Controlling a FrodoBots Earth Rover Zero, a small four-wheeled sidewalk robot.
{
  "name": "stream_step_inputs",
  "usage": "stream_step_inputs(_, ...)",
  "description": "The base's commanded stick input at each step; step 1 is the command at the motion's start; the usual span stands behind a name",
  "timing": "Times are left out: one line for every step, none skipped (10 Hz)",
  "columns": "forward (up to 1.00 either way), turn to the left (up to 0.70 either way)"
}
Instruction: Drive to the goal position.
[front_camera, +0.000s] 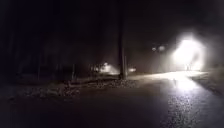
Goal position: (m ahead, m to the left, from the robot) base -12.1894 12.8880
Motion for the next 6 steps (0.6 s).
stream_step_inputs(0.05,0.1)
stream_step_inputs(0.05,0.1)
stream_step_inputs(0.05,0.63)
stream_step_inputs(0.05,0.22)
stream_step_inputs(0.05,0.63)
stream_step_inputs(0.05,0.28)
